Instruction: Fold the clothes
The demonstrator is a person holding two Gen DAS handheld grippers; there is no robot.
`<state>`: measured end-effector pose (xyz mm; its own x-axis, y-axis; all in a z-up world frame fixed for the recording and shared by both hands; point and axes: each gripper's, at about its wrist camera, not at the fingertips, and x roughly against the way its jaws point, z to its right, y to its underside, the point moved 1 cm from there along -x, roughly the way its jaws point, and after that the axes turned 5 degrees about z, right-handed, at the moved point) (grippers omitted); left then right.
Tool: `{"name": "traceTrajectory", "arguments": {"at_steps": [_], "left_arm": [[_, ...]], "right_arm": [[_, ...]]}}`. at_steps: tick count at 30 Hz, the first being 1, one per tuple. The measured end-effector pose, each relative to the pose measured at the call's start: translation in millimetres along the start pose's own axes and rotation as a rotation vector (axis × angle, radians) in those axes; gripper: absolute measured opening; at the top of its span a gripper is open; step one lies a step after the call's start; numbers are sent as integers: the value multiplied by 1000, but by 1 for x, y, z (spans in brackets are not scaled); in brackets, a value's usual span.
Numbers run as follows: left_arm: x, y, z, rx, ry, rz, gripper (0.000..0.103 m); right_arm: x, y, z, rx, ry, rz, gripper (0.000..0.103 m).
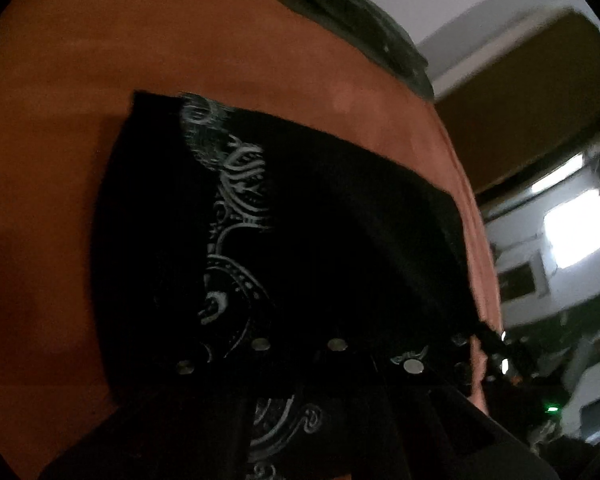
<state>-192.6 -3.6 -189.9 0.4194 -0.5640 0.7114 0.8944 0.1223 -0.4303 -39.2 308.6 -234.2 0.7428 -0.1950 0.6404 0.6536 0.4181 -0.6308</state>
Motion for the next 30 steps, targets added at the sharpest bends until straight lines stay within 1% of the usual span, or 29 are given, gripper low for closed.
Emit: {"name": "traceTrajectory", "arguments": {"at_steps": [1,3,4,8,10,11,12,13,14,15,16,18,21,22,23,24,25,27,29,30], "left_arm": [[7,0,-4,11,-2,10,1],[16,-3,-11,26,2,5,1],[17,-4,-9,18,-7,9,1],[12,-8,11,-64,-81,48,1],[13,-14,10,-106,-124,65,1],[11,-14,11,-119,-136,59,1],[6,-14,12,-130,-153,42,1],[1,-14,13,-135,-172,31,0],[-2,-14,13,-135,-185,29,0],[-3,-15,14,-134,-179,29,0],[-4,-15,16,-133,-169,29,0],[4,-19,21,-156,-167,55,0],[18,-25,29,-197,-167,100,1],[23,-30,36,-216,-161,129,1],[25,-35,44,-234,-147,151,1],[19,-41,54,-250,-120,148,1],[12,-47,65,-266,-90,138,2],[-7,-50,75,-286,-64,101,3],[-42,-53,80,-291,-80,39,4],[-64,-52,76,-283,-131,-2,4]], "right_arm": [[1,3,0,-6,-3,-7,2],[-1,5,-3,5,-14,-7,2],[-2,5,-4,11,-20,-7,2],[0,5,-10,19,-27,-3,2],[0,6,-13,19,-34,-6,2],[0,7,-15,24,-38,-10,3],[0,7,-16,28,-41,-14,4],[0,8,-17,33,-45,-18,11],[-3,9,-15,8,-63,-41,18],[-5,11,-13,-16,-82,-65,19],[-3,11,-4,-83,-125,-75,20],[2,12,14,-219,-213,-93,20],[18,-2,43,-316,-267,-5,22],[24,-7,53,-348,-285,25,28],[22,-20,66,-380,-295,52,32],[16,-31,76,-409,-309,63,33],[9,-40,81,-429,-324,65,34],[-17,-63,91,-487,-379,48,34],[-47,-85,90,-488,-395,42,34],[-61,-89,89,-489,-383,17,34]]}}
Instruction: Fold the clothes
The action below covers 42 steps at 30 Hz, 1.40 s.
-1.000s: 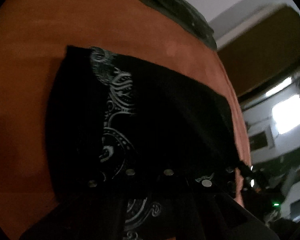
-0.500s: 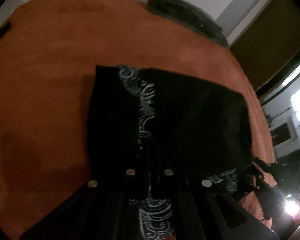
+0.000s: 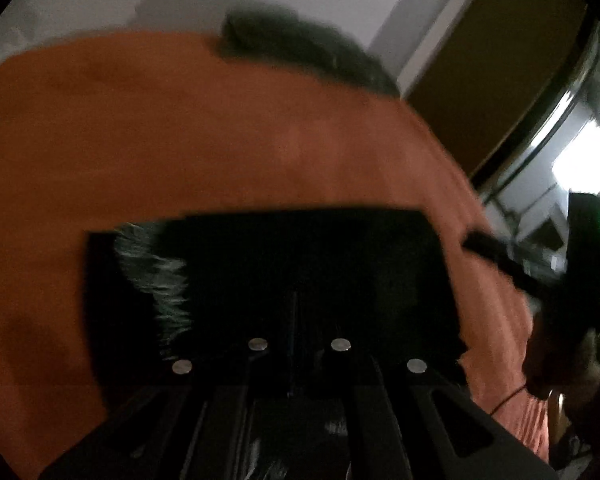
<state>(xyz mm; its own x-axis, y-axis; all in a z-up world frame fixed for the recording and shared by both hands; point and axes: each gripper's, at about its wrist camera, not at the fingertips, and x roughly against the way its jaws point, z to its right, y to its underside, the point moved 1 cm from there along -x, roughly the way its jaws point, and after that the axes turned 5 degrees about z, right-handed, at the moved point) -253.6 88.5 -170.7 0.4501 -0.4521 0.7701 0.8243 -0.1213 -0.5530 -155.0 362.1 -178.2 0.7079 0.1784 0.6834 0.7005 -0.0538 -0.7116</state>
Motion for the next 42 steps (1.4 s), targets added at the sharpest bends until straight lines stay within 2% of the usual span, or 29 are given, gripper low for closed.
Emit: {"name": "traceTrajectory", "arguments": {"at_steps": [2,3,5,6,10,13,18,19,21,22,26,29,32,34,35,37,38,39,40,41,42], "left_arm": [[-29,7,-4,22,-76,-54,3],[-33,11,-8,42,-75,-53,3],[-33,19,-18,84,-54,-36,2],[-32,20,-21,85,-55,-34,2],[-30,20,-25,74,-64,-36,2],[-36,15,-23,77,-62,-36,2],[-39,18,-19,83,-53,-37,2],[-36,20,-21,85,-50,-38,2],[-29,25,-20,85,-47,-38,2],[-30,24,-19,84,-47,-38,2],[-31,25,-18,78,-48,-37,2],[-30,26,-19,77,-48,-37,2],[-29,27,-20,76,-48,-36,2],[-28,27,-21,76,-49,-37,2],[-29,27,-21,76,-49,-38,2],[-30,27,-21,79,-50,-38,2],[-31,27,-21,81,-51,-38,2],[-32,26,-21,85,-53,-38,2],[-33,26,-20,86,-55,-39,2],[-33,26,-20,86,-57,-39,2],[-33,26,-20,82,-58,-39,2]], "right_arm": [[-31,-5,6,-26,27,-59,34],[-49,-2,14,-66,31,-120,34],[-65,7,30,-165,12,-181,34],[-65,11,40,-223,-13,-186,34],[-59,5,61,-229,-12,-200,34],[-49,-5,71,-297,-53,-156,34],[-70,-7,71,-389,-273,-246,33],[-74,-7,71,-398,-302,-264,32],[-72,-7,73,-429,-342,-249,16],[-70,-7,74,-444,-362,-241,5],[-66,-11,81,-532,-421,-201,1],[-58,-17,84,-532,-380,-162,0],[-54,-17,103,-522,-233,-128,0],[-53,-14,116,-567,-211,-129,0],[-51,-14,117,-588,-244,-130,0],[-47,-13,119,-613,-309,-140,3],[-50,-13,111,-601,-332,-170,9],[-53,-14,104,-589,-355,-200,17],[-58,-14,96,-562,-362,-232,41],[-62,-14,89,-527,-352,-250,53],[-66,-14,81,-487,-338,-258,53]]}}
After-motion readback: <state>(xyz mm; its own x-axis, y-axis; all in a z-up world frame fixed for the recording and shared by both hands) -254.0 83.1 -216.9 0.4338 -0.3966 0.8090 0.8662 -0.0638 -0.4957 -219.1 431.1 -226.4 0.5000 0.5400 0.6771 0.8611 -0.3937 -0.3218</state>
